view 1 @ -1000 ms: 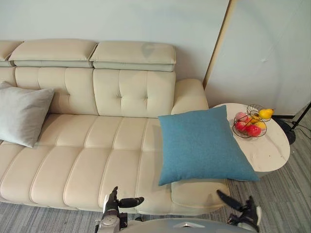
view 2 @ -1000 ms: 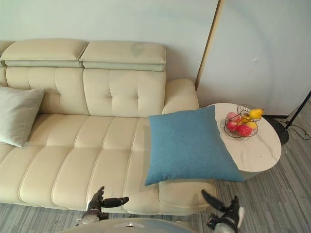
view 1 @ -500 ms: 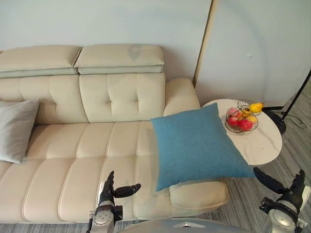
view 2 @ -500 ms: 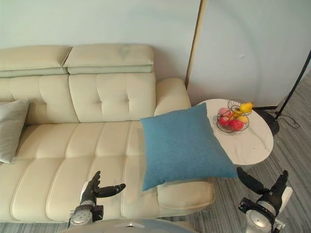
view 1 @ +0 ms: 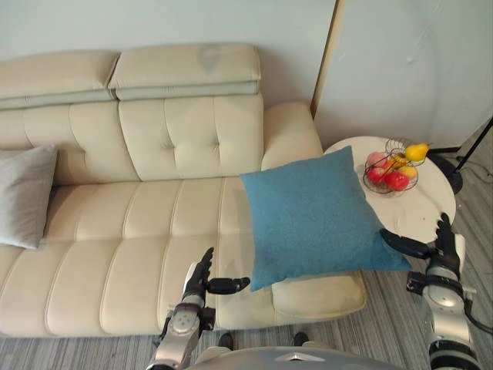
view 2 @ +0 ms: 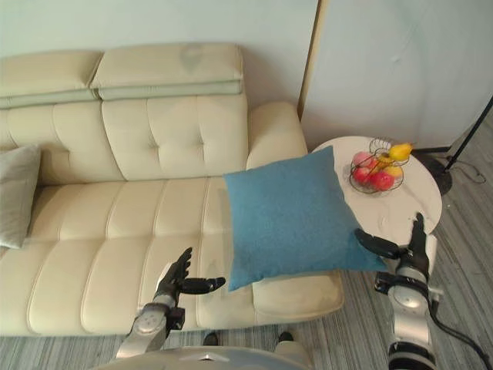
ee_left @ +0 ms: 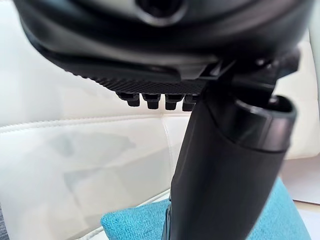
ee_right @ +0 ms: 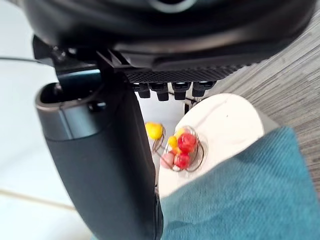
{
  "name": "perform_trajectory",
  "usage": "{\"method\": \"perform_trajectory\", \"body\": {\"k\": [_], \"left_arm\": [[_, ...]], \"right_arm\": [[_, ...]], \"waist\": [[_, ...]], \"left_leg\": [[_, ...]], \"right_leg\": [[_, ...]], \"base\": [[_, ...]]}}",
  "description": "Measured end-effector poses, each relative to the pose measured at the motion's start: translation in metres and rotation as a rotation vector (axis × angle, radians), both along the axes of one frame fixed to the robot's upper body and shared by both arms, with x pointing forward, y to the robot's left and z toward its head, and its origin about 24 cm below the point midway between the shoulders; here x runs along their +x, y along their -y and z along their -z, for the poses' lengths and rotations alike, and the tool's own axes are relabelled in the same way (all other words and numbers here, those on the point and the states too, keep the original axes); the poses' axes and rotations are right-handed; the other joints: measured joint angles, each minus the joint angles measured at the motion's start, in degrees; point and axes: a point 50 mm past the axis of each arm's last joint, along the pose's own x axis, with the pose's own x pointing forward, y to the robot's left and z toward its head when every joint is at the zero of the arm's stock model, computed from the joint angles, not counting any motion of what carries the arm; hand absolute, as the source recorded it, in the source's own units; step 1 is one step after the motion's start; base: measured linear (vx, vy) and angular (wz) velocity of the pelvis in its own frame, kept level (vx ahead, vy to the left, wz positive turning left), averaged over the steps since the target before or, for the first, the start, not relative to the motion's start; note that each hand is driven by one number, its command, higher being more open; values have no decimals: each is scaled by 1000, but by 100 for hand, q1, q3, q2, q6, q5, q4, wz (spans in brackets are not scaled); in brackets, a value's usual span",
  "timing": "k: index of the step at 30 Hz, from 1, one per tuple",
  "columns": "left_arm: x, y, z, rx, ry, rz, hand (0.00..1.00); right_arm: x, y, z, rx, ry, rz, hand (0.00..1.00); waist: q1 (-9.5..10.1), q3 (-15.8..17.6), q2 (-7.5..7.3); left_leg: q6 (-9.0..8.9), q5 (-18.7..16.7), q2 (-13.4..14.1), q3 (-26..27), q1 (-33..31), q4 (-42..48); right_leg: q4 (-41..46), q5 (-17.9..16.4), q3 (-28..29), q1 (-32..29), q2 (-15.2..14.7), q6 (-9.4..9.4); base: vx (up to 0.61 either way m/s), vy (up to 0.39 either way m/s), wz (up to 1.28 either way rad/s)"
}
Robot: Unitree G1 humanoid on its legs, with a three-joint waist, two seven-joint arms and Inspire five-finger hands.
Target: Pick up cushions and gather them together orderly.
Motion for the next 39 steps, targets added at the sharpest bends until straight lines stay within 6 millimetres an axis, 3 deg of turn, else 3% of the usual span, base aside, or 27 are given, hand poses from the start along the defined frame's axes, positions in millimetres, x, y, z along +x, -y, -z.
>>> {"method": "perform_trajectory", "body": {"k": [5, 9, 17, 18, 20, 21, 26, 30, 39], "left_arm": [[32, 17, -14, -9, 86, 83, 100], [69, 31, -36, 4, 200, 148, 100], [128, 52, -84, 10, 400, 200, 100], [139, 56, -95, 7, 435, 201, 100], [150, 61, -104, 7, 464, 209, 100], [156, 65, -112, 4, 486, 214, 0], [181, 75, -135, -10, 537, 218, 0], [188, 86, -149, -37, 572, 233, 0], [195, 97, -178, -96, 669, 153, 0]], "right_arm": [[38, -19, -12, -6, 38, -160, 100], [77, -37, -32, -4, 124, -259, 100], [118, -58, -53, 18, 235, -303, 100], [124, -59, -58, 15, 255, -296, 0], [131, -60, -64, 21, 282, -286, 0], [134, -62, -68, 22, 303, -279, 0], [148, -73, -80, 48, 376, -282, 0], [150, -74, -87, 68, 424, -266, 0], [132, -88, -88, 95, 494, -313, 0]], "waist": [[-14, 327, 25], [-18, 850, 15], [-3, 1469, 57], [-3, 1546, 72], [-3, 1648, 99], [-3, 1687, 118], [8, 1903, 125], [50, 1915, 125], [199, 1911, 132]], "left_leg": [[22, 86, -79, -107, -302, 84], [32, 286, -139, -156, -664, 86], [-4, 544, -184, -193, -1282, 154], [-21, 612, -173, -193, -1377, 134], [-34, 696, -152, -189, -1415, 55], [-44, 760, -138, -178, -1476, -3], [-129, 1002, -19, -95, -1564, -275], [-165, 1046, 59, 28, -1589, -393], [-251, 1054, 193, 204, -1476, -410]], "right_leg": [[-69, 143, -88, -182, -64, 17], [-196, 373, -114, -454, -105, 24], [-24, 577, -80, -1116, -125, -7], [33, 601, -72, -1251, -117, -18], [72, 634, -56, -1351, -107, -25], [98, 658, -37, -1460, -98, -34], [259, 716, 65, -1801, -15, -74], [375, 709, 172, -1995, 51, -96], [502, 615, 213, -2005, 145, -199]], "base": [[-40, 27, 11], [-94, 28, 8], [-112, 6, 1], [-106, -40, -3], [-103, -56, -4], [-82, -63, -10], [-61, -85, -11], [-31, -72, -14], [13, -63, -7]]}}
